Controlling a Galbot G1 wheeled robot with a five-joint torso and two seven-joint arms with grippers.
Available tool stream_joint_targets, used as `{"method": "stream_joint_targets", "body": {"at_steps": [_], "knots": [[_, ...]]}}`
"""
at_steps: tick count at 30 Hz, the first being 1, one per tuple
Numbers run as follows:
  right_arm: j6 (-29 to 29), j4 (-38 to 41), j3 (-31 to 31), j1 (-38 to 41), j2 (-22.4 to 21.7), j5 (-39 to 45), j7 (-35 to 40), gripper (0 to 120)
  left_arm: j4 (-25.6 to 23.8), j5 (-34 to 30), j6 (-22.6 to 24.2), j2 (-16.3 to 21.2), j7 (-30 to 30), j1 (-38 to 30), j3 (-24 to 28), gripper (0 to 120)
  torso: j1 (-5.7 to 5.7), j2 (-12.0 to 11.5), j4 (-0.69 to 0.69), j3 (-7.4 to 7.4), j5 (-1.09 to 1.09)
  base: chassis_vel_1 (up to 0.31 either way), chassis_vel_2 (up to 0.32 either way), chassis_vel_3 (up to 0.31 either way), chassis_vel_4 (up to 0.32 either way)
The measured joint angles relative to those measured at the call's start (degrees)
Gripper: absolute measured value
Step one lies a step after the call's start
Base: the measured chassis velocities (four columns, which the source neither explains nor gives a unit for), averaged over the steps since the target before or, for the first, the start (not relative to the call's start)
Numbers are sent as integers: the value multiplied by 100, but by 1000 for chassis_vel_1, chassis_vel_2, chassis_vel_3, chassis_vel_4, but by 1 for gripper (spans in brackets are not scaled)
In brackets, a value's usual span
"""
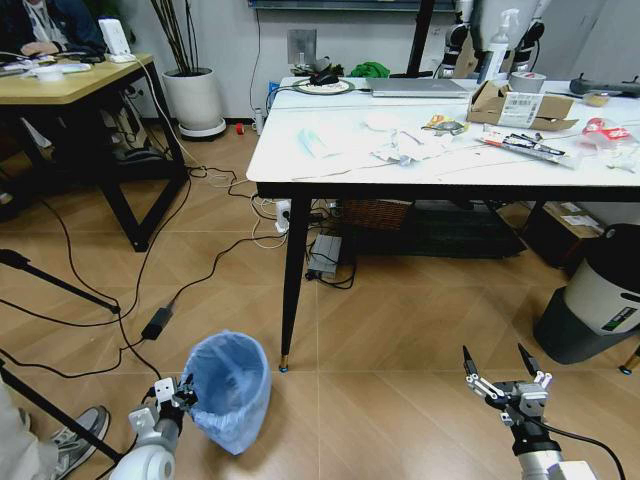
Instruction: Pick up the trash bin and place the trash from the table into it.
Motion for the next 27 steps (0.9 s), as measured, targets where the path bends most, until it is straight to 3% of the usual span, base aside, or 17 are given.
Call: {"method": "stream_joint_targets", "body": {"at_steps": [5,8,10,15,20,27], "knots": [[-31,58,-22,-21,-113,-11,0,100,-1002,204,-164,43,413,735,-367,0,0,0,1,0,-1,0,0,0,0],[-32,58,-23,-30,-160,-15,0,100,-1363,279,-298,68,541,1016,-470,0,0,0,1,0,-1,0,0,0,0],[-32,41,-32,-53,-238,-14,0,100,-1928,413,-510,87,724,1550,-620,0,0,0,2,-1,0,0,0,0,0],[-33,2,-55,-58,-344,-12,0,100,-2577,489,-705,112,847,2147,-724,0,-1,0,2,-1,0,0,0,0,0],[-37,-20,-88,-68,-420,-13,0,100,-3094,336,-710,197,772,2532,-712,0,-1,0,1,-1,0,0,0,0,0],[-36,-78,-105,-94,-549,-12,2,100,-3703,-87,-284,429,198,2958,-374,0,-1,0,1,-1,0,0,0,0,0]]}}
